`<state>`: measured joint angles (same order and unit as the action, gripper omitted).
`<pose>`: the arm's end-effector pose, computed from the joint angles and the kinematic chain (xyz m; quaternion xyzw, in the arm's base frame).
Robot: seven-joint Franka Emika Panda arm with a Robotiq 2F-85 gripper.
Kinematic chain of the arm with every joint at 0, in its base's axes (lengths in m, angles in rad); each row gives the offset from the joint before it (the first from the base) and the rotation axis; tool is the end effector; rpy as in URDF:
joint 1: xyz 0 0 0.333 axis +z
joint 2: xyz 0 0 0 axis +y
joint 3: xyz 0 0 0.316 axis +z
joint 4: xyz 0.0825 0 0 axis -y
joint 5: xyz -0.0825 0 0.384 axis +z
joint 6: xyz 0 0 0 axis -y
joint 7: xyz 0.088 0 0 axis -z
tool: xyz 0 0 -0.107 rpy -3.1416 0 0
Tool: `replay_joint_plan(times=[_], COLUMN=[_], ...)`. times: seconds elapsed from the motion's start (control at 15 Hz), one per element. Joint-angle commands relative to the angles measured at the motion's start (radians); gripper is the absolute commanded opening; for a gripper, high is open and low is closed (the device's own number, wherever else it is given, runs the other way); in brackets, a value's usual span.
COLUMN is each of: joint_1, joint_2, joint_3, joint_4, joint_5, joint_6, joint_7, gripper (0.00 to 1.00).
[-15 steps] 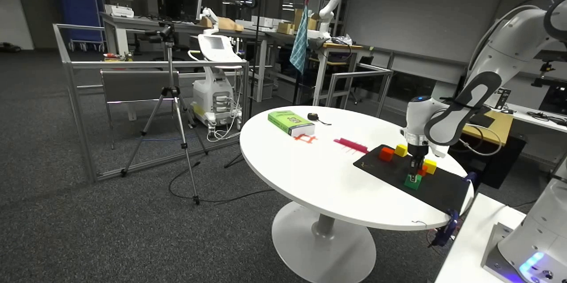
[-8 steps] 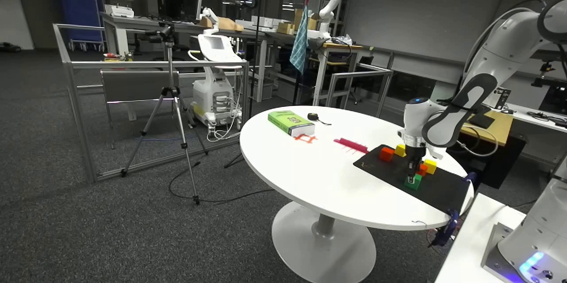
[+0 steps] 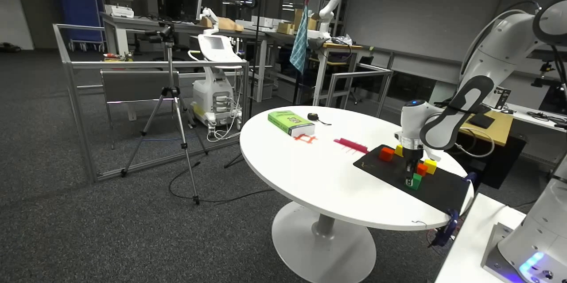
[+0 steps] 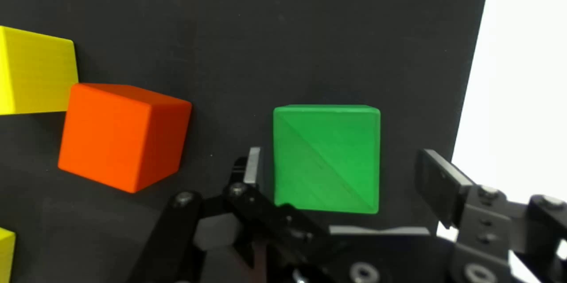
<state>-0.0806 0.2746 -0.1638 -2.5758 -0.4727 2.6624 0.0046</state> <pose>0.4078 -0.0940 0.1492 0.9848 0.0962 -0.1065 0.0980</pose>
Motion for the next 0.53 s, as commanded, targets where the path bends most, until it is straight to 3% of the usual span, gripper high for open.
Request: replay_joint_plan(times=[0.0, 0.27, 0.47], joint_1=[0.010, 0.014, -0.007], joint_2=[0.021, -0.002, -0.058], joint_3=[-0.018, -0.025, -0.014], joint_4=[0.022, 0.029, 0.035], joint_5=[-0.007, -0.006, 0.049], joint_6=[0.019, -0.002, -0.036], joint_7=[-0.016, -0.004, -0.036], gripper=[0.60, 0.32, 0.32])
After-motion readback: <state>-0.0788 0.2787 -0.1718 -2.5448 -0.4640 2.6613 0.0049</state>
